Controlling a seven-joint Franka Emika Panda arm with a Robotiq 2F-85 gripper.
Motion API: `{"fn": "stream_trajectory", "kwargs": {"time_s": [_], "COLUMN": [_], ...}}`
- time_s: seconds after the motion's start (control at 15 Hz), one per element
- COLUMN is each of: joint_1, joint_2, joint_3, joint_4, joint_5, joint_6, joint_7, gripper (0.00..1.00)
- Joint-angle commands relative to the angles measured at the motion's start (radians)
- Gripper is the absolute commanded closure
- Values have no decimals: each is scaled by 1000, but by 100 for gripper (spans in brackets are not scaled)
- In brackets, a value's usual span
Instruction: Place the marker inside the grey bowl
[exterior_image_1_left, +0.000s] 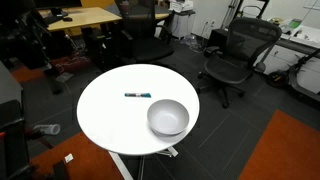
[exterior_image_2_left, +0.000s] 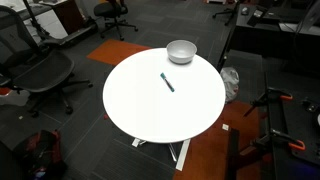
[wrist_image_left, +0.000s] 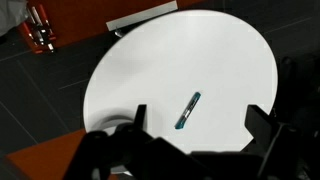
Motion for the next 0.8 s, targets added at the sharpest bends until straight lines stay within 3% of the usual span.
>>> {"fn": "stream_trajectory", "kwargs": {"time_s": [0.0, 0.4, 0.73], "joint_1": [-18, -18, -12], "joint_2": [2, 13, 155], "joint_3": [17, 24, 98], "joint_4": [2, 8, 68], "joint_5": [14, 12, 20], "joint_6": [-4, 1, 54], "joint_7": [-10, 0, 138], "gripper": [0, 0, 0]}}
